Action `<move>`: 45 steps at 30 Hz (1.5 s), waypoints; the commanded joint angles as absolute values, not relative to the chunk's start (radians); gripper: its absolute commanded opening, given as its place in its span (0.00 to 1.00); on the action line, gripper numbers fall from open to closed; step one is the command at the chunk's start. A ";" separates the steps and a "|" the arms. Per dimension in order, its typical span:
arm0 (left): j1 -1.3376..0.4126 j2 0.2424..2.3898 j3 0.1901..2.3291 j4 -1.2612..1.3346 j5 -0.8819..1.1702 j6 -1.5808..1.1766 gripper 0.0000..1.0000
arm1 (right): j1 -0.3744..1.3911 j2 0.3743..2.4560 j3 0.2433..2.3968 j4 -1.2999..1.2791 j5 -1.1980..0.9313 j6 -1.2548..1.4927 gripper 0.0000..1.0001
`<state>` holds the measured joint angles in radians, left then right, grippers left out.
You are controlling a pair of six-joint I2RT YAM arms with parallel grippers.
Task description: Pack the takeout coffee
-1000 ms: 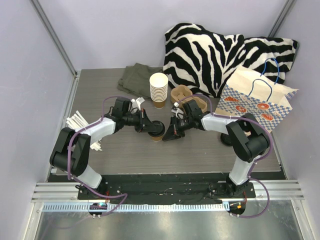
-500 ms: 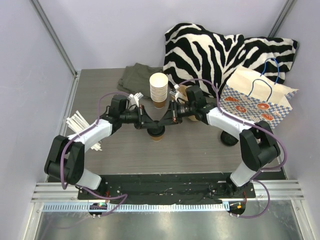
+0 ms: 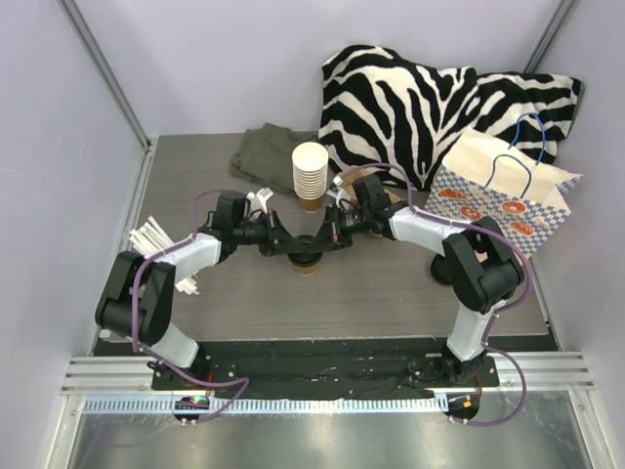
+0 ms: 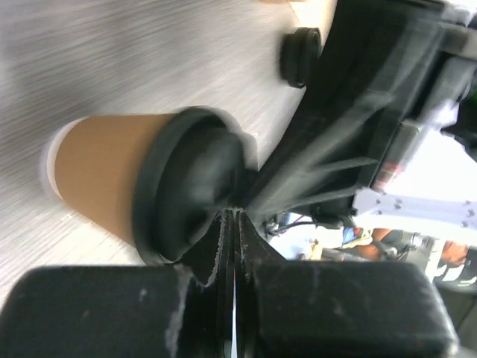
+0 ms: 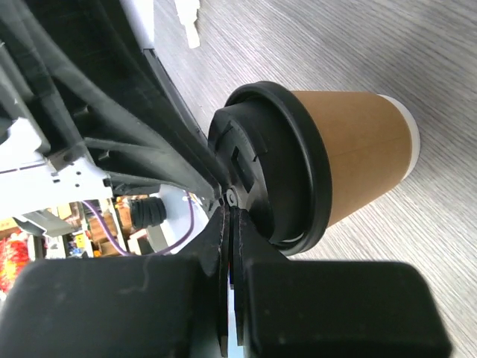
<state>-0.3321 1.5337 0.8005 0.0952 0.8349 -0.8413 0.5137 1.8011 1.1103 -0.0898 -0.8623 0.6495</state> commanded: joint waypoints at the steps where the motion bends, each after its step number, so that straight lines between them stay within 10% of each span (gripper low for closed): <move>1: -0.305 1.595 0.776 0.074 0.827 -0.844 0.00 | 0.517 1.839 1.141 -0.176 -0.782 0.575 0.01; 8: -0.291 1.519 0.842 0.054 0.859 -0.841 0.02 | 0.522 1.824 1.207 -0.169 -0.841 0.590 0.01; 18: -0.298 1.270 1.044 -0.405 0.660 -0.453 0.99 | 0.518 1.646 1.322 -0.224 -0.913 0.571 0.30; 30: -0.550 1.331 1.230 -0.687 0.206 0.003 1.00 | 0.361 1.424 1.342 -0.583 -0.692 0.186 1.00; 45: -0.764 1.614 1.377 -0.698 0.075 0.078 1.00 | 0.241 1.312 1.241 -0.634 -0.643 0.110 1.00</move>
